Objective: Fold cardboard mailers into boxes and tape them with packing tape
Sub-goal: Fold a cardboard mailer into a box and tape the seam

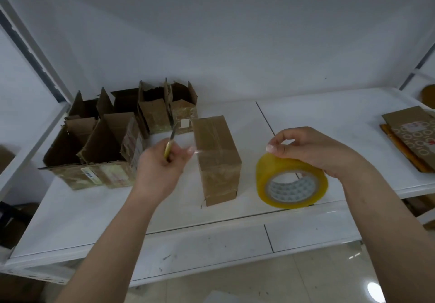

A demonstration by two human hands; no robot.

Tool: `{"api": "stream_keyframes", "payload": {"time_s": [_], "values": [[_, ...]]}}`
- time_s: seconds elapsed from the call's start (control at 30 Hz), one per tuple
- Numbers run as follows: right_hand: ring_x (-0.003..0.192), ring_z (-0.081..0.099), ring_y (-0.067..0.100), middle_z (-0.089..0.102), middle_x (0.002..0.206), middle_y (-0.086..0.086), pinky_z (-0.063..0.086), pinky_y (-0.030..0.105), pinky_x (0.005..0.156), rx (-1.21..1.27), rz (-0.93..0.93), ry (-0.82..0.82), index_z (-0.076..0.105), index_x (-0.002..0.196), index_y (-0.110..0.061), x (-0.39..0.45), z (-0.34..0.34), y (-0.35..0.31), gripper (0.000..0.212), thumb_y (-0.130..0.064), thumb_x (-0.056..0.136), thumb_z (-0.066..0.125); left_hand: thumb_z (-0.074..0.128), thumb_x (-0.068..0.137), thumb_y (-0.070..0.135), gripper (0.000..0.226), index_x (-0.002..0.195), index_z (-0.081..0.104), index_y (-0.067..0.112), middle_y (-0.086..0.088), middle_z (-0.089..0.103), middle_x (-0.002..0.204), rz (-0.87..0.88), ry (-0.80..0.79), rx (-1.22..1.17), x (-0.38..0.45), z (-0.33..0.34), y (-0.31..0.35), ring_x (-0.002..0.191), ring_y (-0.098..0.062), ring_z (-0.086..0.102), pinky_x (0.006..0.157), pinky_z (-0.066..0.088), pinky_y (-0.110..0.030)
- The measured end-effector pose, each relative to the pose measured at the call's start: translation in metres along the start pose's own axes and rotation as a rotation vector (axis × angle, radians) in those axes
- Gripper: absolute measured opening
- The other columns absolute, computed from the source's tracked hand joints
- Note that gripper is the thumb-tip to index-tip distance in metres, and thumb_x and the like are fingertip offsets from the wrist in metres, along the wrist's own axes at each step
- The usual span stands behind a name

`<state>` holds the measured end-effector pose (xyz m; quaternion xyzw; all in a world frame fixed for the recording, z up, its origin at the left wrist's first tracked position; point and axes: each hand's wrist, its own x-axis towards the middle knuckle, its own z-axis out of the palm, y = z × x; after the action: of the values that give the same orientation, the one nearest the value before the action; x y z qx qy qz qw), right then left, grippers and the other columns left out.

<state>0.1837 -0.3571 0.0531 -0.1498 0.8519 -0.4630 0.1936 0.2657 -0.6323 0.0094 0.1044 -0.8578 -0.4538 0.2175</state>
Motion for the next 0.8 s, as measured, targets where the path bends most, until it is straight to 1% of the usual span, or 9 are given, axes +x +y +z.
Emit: {"api": "stream_keyframes", "payload": {"time_s": [0.03, 0.07, 0.17, 0.27, 0.37, 0.5, 0.6, 0.7, 0.8], "values": [[0.064, 0.069, 0.006, 0.071, 0.074, -0.010, 0.049, 0.015, 0.049, -0.080, 0.023, 0.009, 0.073, 0.082, -0.032, 0.002, 0.000, 0.001, 0.054, -0.071, 0.045, 0.071, 0.067, 0.085, 0.037, 0.037, 0.061, 0.048, 0.017, 0.004, 0.053, 0.049, -0.025, 0.011, -0.003, -0.004, -0.002, -0.007, 0.047, -0.007, 0.049, 0.049, 0.040, -0.017], [0.065, 0.069, 0.007, 0.070, 0.075, -0.010, 0.047, 0.015, 0.049, -0.129, 0.037, 0.014, 0.073, 0.080, -0.032, 0.005, 0.000, 0.003, 0.054, -0.072, 0.044, 0.070, 0.068, 0.085, 0.036, 0.037, 0.060, 0.048, 0.017, 0.004, 0.052, 0.049, -0.039, 0.016, 0.013, -0.008, -0.002, -0.013, 0.048, -0.008, 0.050, 0.048, 0.039, -0.016], [0.069, 0.068, 0.010, 0.070, 0.076, -0.008, 0.048, 0.021, 0.056, -0.165, 0.033, 0.035, 0.073, 0.076, -0.030, 0.016, 0.004, 0.003, 0.056, -0.076, 0.044, 0.068, 0.068, 0.087, 0.034, 0.038, 0.061, 0.047, 0.015, -0.003, 0.053, 0.056, -0.045, 0.046, 0.003, -0.013, 0.003, -0.024, 0.055, -0.017, 0.051, 0.048, 0.038, -0.015], [0.068, 0.067, 0.013, 0.069, 0.075, -0.006, 0.048, 0.024, 0.058, -0.219, 0.014, 0.079, 0.073, 0.071, -0.026, 0.027, 0.005, 0.001, 0.050, -0.073, 0.053, 0.070, 0.068, 0.087, 0.033, 0.038, 0.062, 0.048, 0.013, -0.011, 0.055, 0.059, -0.041, 0.091, -0.018, -0.010, 0.005, -0.030, 0.057, -0.019, 0.051, 0.047, 0.037, -0.013], [0.068, 0.066, 0.013, 0.068, 0.072, -0.005, 0.049, 0.027, 0.061, -0.289, -0.006, 0.090, 0.071, 0.070, -0.023, 0.038, 0.007, 0.001, 0.041, -0.064, 0.065, 0.074, 0.068, 0.087, 0.034, 0.037, 0.064, 0.049, 0.011, -0.014, 0.057, 0.061, -0.063, 0.102, -0.031, -0.007, 0.009, -0.037, 0.056, -0.022, 0.054, 0.047, 0.038, -0.015], [0.069, 0.066, 0.014, 0.068, 0.072, -0.005, 0.052, 0.029, 0.064, -0.314, 0.005, 0.072, 0.071, 0.069, -0.022, 0.051, 0.009, 0.008, 0.041, -0.062, 0.067, 0.076, 0.068, 0.087, 0.039, 0.038, 0.065, 0.050, 0.013, -0.009, 0.057, 0.059, -0.100, 0.107, -0.020, -0.006, 0.017, -0.050, 0.056, -0.021, 0.056, 0.050, 0.041, -0.022], [0.070, 0.066, 0.014, 0.068, 0.076, -0.005, 0.049, 0.027, 0.061, -0.321, 0.043, 0.053, 0.071, 0.072, -0.022, 0.061, 0.014, 0.019, 0.039, -0.060, 0.068, 0.077, 0.066, 0.088, 0.040, 0.039, 0.064, 0.048, 0.015, 0.002, 0.056, 0.053, -0.152, 0.076, -0.059, -0.009, 0.030, -0.058, 0.049, -0.012, 0.052, 0.054, 0.042, -0.028], [0.068, 0.067, 0.014, 0.070, 0.075, -0.001, 0.050, 0.025, 0.060, -0.275, 0.064, -0.004, 0.071, 0.074, -0.018, 0.069, 0.028, 0.033, 0.041, -0.058, 0.069, 0.076, 0.063, 0.090, 0.041, 0.041, 0.064, 0.046, 0.015, 0.010, 0.052, 0.048, -0.273, 0.037, -0.170, -0.019, 0.048, -0.065, 0.046, -0.004, 0.046, 0.056, 0.040, -0.028], [0.064, 0.067, 0.014, 0.070, 0.068, -0.004, 0.052, 0.028, 0.064, -0.226, 0.067, -0.030, 0.069, 0.070, -0.021, 0.074, 0.040, 0.040, 0.038, -0.058, 0.070, 0.075, 0.058, 0.090, 0.048, 0.042, 0.066, 0.047, 0.015, 0.008, 0.046, 0.052, -0.442, -0.033, -0.386, -0.028, 0.066, -0.065, 0.047, -0.008, 0.040, 0.053, 0.035, -0.027]]}}
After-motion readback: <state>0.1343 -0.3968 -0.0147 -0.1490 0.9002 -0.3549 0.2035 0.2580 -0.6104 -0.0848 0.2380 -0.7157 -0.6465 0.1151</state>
